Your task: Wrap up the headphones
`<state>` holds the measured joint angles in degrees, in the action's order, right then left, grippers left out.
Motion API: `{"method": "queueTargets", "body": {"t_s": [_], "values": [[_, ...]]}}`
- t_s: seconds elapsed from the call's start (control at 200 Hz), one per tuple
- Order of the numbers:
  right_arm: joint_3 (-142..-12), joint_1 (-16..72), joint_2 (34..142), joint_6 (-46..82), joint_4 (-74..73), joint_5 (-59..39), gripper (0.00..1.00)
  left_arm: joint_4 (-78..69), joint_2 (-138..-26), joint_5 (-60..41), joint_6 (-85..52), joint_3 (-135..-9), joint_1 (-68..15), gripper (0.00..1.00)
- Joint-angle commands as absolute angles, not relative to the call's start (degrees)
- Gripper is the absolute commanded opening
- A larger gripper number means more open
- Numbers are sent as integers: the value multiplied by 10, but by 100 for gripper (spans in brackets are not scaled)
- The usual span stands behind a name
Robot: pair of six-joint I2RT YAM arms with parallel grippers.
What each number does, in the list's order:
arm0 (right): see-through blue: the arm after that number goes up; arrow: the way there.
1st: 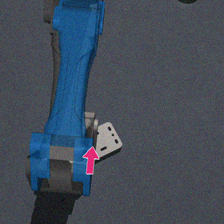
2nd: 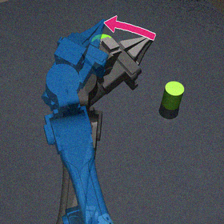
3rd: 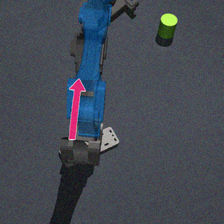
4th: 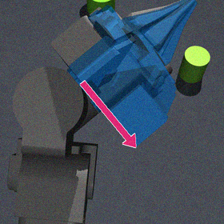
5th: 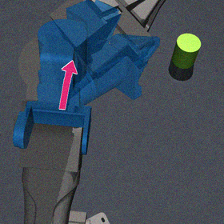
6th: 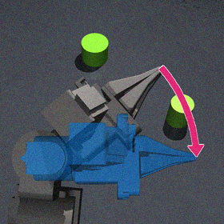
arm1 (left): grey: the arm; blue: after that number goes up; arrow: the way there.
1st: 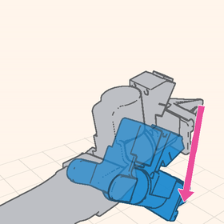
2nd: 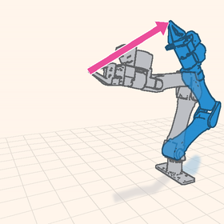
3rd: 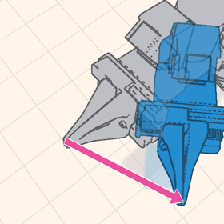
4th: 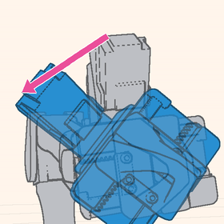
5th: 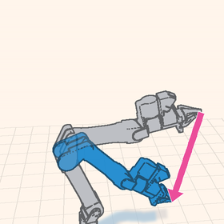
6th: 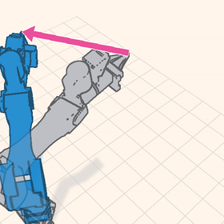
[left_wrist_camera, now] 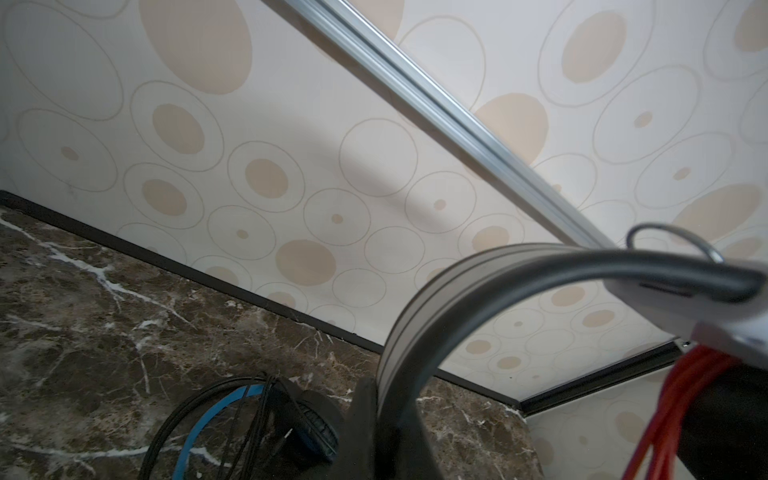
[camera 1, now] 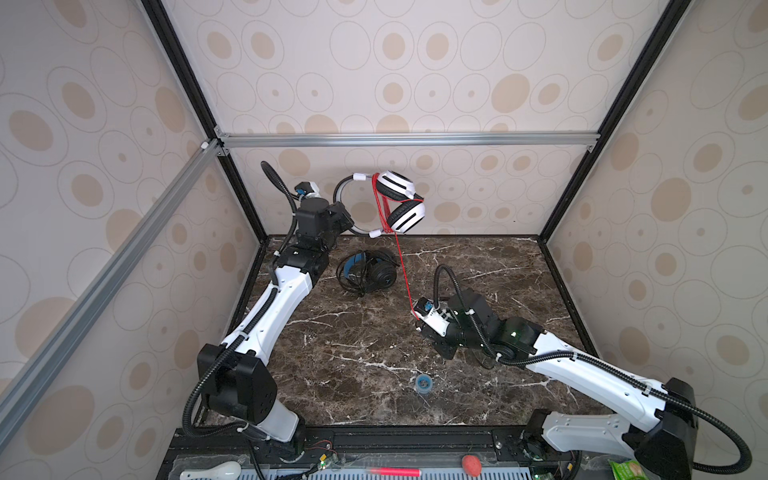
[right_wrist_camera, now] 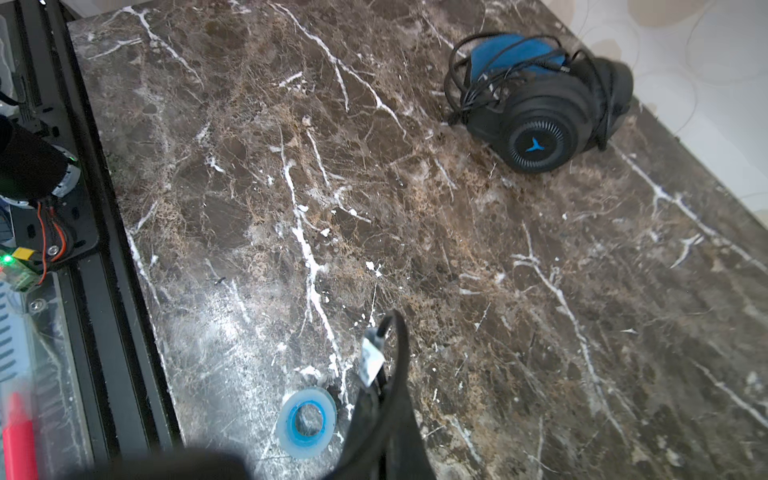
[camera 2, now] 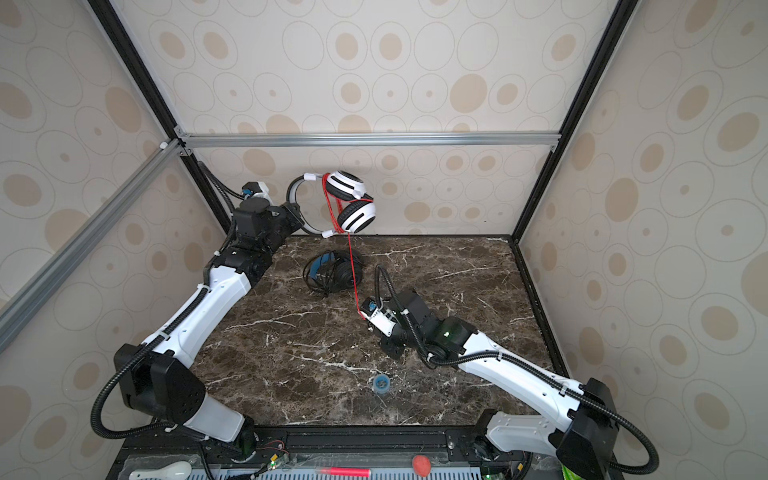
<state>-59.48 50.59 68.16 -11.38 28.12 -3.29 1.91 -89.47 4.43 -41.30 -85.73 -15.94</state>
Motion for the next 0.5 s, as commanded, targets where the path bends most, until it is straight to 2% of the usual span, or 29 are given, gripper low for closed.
{"method": "queueTargets", "body": {"t_s": [0.0, 0.26, 0.495], "values": [[-654, 536, 686, -176, 365, -13, 0, -25, -902, 123, -375, -899, -175, 0], [-786, 545, 734, -226, 408, -10, 0, 15, -931, 184, -227, -892, -240, 0], [-876, 535, 772, -253, 449, 34, 0, 28, -875, 182, -121, -817, -277, 0]]}}
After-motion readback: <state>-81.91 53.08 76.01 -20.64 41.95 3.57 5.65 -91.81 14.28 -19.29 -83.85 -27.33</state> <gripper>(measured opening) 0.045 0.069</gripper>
